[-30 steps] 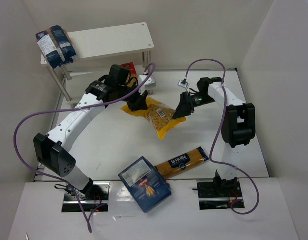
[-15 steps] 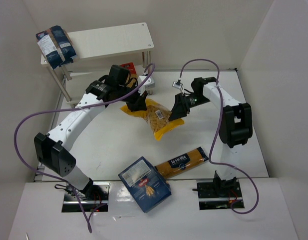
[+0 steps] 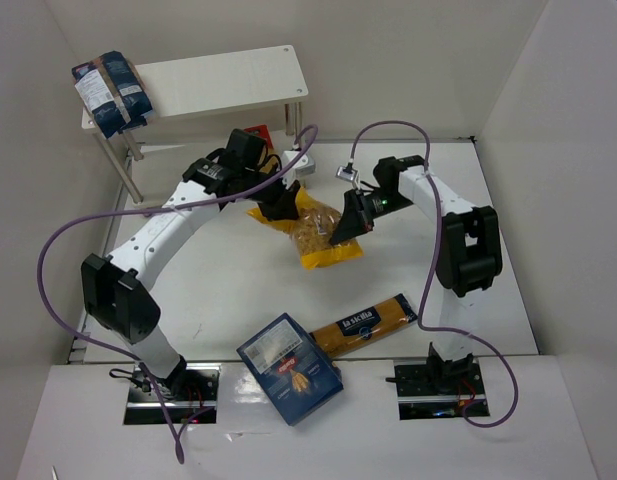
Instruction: Place and organize the pasta boxes and bags onto the shelf
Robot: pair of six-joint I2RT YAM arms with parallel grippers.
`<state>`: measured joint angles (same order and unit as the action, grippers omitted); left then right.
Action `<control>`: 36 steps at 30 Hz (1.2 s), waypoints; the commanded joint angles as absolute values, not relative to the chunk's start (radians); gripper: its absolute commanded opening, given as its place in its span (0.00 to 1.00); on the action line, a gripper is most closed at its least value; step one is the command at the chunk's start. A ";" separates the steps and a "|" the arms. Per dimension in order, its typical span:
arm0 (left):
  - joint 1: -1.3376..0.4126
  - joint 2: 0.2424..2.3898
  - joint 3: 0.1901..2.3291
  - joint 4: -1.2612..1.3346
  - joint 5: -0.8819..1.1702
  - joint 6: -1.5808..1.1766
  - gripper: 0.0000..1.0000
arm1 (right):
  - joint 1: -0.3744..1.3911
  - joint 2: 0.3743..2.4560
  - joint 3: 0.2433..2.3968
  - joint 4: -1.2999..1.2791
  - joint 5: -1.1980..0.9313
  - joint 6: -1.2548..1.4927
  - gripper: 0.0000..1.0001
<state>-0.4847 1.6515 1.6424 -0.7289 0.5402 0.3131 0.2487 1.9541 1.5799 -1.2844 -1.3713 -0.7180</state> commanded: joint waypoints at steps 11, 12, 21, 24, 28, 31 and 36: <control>-0.486 1.607 1.651 -0.608 0.417 0.287 0.82 | 0.298 1.828 1.626 -1.296 -1.339 -0.742 0.00; -0.477 1.598 1.650 -0.620 0.396 0.296 0.87 | 0.298 1.813 1.626 -1.281 -1.323 -0.725 0.00; -0.254 1.420 1.598 -0.640 0.336 0.275 0.99 | 0.288 1.733 1.635 -1.181 -1.172 -0.609 0.00; -0.182 1.342 1.561 -0.650 0.264 0.245 0.99 | 0.288 1.721 1.658 -1.180 -1.111 -0.595 0.00; -0.119 1.239 1.482 -0.650 0.172 0.195 0.99 | 0.313 1.689 1.684 -1.161 -1.015 -0.570 0.00; -0.026 1.096 1.385 -0.670 0.078 0.135 0.99 | 0.421 1.627 1.666 -1.057 -0.809 -0.499 0.00; 0.067 0.994 1.290 -0.713 0.024 0.065 0.99 | 0.539 1.592 1.673 -0.977 -0.616 -0.443 0.00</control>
<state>0.0339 1.0339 1.3229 -0.6929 0.0930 0.1477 0.4826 1.6838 1.6122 -1.1041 -0.7011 -0.4875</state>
